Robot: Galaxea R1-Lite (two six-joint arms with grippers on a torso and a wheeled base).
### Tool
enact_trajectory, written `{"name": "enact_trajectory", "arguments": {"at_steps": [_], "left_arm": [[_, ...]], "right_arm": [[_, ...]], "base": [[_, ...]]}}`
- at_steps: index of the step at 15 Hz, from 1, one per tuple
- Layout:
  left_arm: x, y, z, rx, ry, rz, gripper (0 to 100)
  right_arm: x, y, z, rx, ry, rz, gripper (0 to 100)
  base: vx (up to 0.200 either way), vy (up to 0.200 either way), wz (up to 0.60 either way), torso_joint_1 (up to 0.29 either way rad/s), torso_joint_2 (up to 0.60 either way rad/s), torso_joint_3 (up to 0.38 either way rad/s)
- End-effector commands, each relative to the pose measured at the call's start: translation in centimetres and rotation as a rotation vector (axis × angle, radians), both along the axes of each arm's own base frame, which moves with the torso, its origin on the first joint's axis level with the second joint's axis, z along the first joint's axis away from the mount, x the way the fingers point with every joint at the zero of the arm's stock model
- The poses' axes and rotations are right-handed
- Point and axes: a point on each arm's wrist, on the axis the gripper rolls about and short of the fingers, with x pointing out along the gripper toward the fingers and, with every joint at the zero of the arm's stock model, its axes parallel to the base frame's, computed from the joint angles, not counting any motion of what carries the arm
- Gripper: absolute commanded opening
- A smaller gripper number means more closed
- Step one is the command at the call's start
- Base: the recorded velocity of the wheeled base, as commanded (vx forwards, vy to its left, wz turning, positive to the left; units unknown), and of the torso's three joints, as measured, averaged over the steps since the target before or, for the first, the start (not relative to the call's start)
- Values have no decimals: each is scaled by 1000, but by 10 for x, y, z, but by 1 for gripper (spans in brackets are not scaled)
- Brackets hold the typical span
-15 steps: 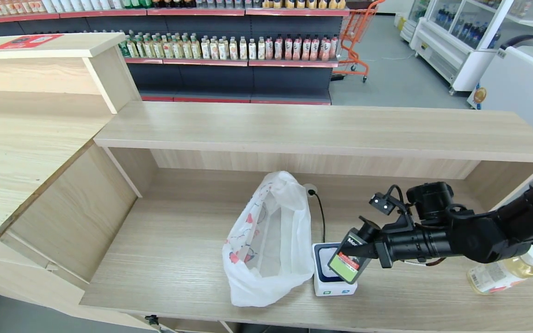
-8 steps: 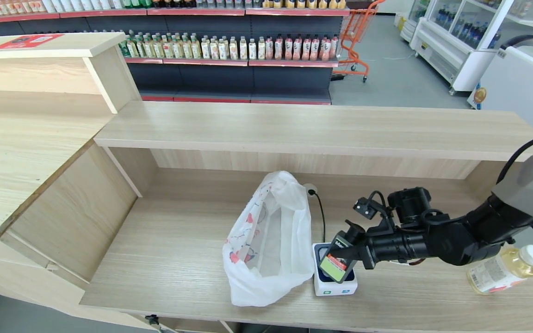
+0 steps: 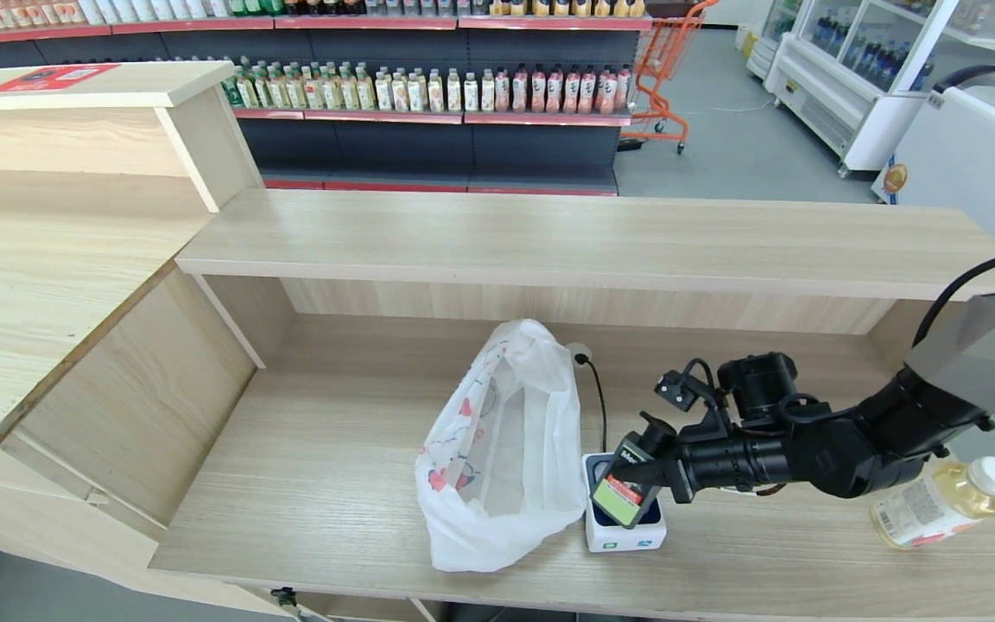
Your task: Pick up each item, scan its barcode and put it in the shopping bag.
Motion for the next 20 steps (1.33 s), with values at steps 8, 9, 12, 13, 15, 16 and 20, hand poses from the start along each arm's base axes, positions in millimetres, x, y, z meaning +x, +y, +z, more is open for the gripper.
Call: {"name": "enact_trajectory", "arguments": {"at_steps": [8, 9, 12, 13, 15, 16, 20], "left_arm": [[0, 0, 0, 0, -1, 0, 100], [0, 0, 0, 0, -1, 0, 100], [0, 0, 0, 0, -1, 1, 100], [0, 0, 0, 3, -1, -2, 100], [0, 0, 0, 6, -1, 0, 100], [0, 0, 0, 6, -1, -2, 100], [0, 0, 0, 4, -1, -2, 100]], "right_arm": [[-27, -17, 113, 66, -297, -135, 0], [-27, -17, 113, 66, -297, -135, 0], [-51, -23, 114, -14, -414, -110, 0], [-56, -23, 110, -1, -418, -90, 0], [-62, -23, 107, 28, -436, -57, 0], [-63, -24, 106, 33, -437, -51, 0], [-60, -22, 101, 46, -421, -23, 0]], "base": [[0, 0, 0, 0, 0, 0], [0, 0, 0, 0, 0, 0], [0, 0, 0, 0, 0, 0], [0, 0, 0, 0, 0, 0], [0, 0, 0, 0, 0, 0], [0, 0, 0, 0, 0, 0], [0, 50, 0, 1, 2, 1]]}}
